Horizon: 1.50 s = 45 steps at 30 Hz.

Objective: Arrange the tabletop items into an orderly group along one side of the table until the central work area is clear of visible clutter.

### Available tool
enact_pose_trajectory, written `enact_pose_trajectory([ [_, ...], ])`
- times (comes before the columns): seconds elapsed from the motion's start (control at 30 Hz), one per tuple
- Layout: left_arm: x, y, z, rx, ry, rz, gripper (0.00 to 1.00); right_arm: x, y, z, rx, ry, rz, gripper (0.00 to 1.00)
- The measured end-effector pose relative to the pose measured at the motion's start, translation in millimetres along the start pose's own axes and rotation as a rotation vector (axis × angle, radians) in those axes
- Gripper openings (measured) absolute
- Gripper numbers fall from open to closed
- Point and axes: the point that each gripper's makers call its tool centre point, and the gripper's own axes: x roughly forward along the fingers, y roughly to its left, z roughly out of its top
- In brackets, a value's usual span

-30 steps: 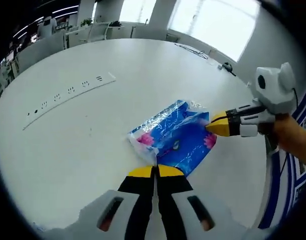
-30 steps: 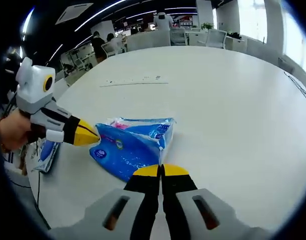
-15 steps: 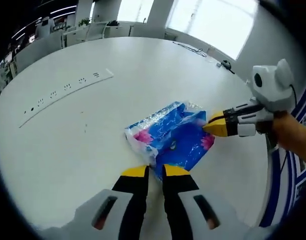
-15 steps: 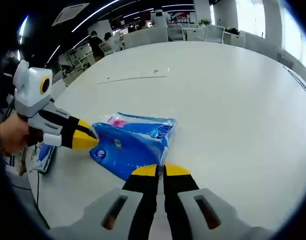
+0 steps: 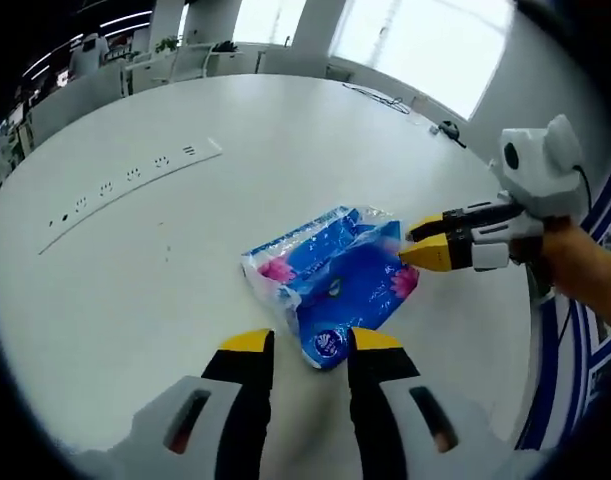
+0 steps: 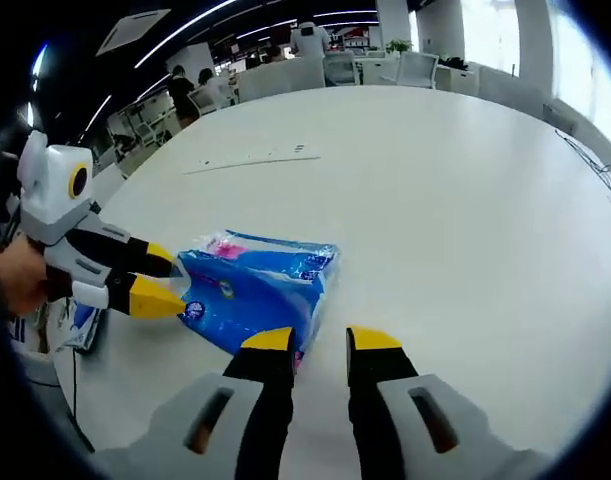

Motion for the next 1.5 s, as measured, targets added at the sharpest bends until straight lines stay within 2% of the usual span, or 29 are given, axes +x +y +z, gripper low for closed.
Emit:
enact_pose_trajectory([
  [0.27, -18, -3.7, 8.1, 0.01, -0.026, -0.007, 0.36, -15, 7, 3.5, 0.019, -0.032, -0.01, 0.21],
  [0.43, -35, -4.7, 11.5, 0.038, -0.044, -0.005, 0.4, -28, 20, 6.4, 0.028, -0.06, -0.002, 0.21],
  [1.0, -106, -5.3, 0.4, 0.044, -0.092, 0.004, 0.42, -79, 78, 13.5, 0.061, -0.15, 0.07, 0.27],
  [1.5, -173, 8.5, -11.6, 0.036, -0.147, 0.045, 0.46, -113, 124, 13.8, 0.038, -0.173, 0.126, 0.3],
])
